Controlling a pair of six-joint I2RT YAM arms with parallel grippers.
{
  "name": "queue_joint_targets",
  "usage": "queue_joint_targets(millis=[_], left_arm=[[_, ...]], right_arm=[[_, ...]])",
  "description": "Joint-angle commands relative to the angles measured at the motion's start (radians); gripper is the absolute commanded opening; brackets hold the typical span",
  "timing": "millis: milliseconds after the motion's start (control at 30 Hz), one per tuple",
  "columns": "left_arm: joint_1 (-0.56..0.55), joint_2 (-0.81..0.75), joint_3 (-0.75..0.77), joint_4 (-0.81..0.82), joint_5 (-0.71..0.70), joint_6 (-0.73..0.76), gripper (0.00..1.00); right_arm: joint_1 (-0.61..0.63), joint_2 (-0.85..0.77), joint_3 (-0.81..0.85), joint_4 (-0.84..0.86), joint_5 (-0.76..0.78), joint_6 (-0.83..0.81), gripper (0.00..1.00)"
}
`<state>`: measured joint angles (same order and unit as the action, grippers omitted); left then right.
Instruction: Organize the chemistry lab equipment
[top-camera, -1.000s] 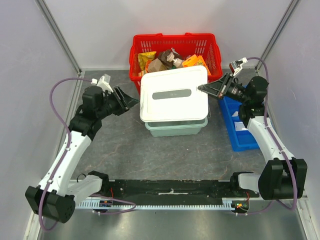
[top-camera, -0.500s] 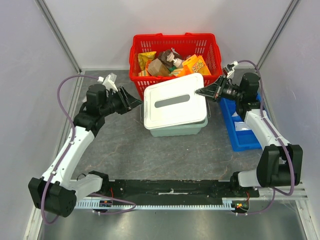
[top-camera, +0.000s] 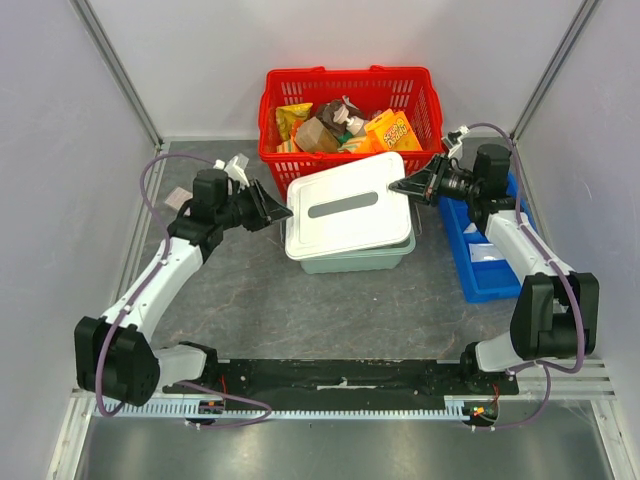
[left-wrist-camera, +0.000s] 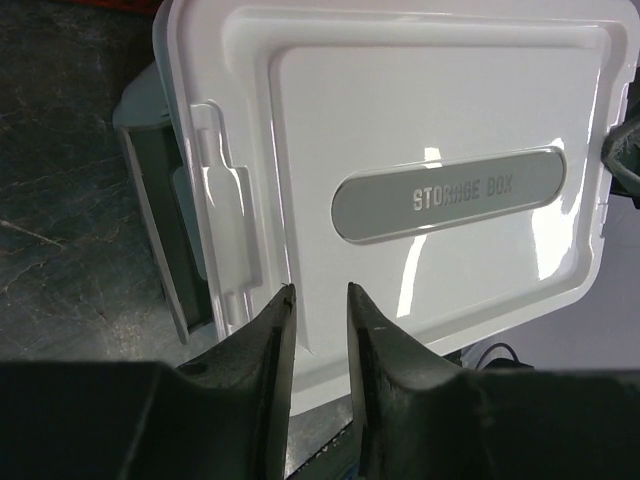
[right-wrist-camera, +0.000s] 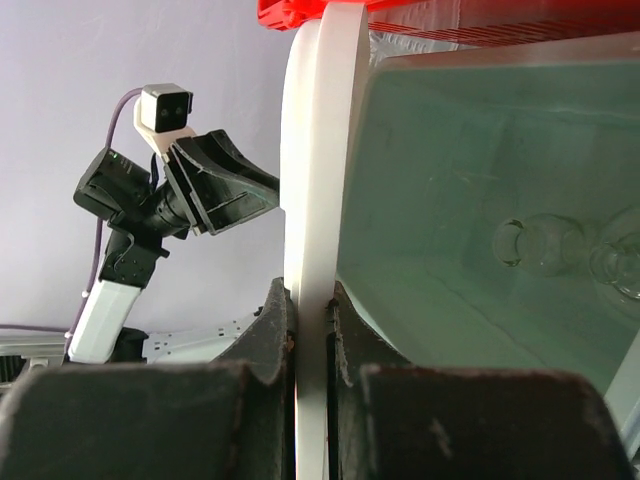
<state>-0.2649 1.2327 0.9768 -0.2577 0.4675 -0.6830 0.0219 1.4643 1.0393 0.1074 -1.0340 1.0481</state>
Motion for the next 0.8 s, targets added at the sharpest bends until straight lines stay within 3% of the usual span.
queue_joint_targets(millis=[0, 167, 433, 767], left_arm=[[-0.002, 0.014, -0.023, 0.077, 0.039, 0.023, 0.32], [-0.013, 0.043, -0.043, 0.101, 0.051, 0.023, 0.30], [-0.031, 0.097, -0.046, 0.120, 0.046, 0.031, 0.30], [-0.045, 0.114, -0.044, 0.100, 0.016, 0.062, 0.30]], right_arm=[[-0.007, 0.011, 0.070, -0.050, 0.022, -0.080, 0.05], [-0.014, 0.021, 0.087, -0.106, 0.043, -0.143, 0.12], [-0.076, 0.059, 0.120, -0.254, 0.089, -0.246, 0.38], [-0.099, 0.088, 0.209, -0.429, 0.265, -0.371, 0.53]])
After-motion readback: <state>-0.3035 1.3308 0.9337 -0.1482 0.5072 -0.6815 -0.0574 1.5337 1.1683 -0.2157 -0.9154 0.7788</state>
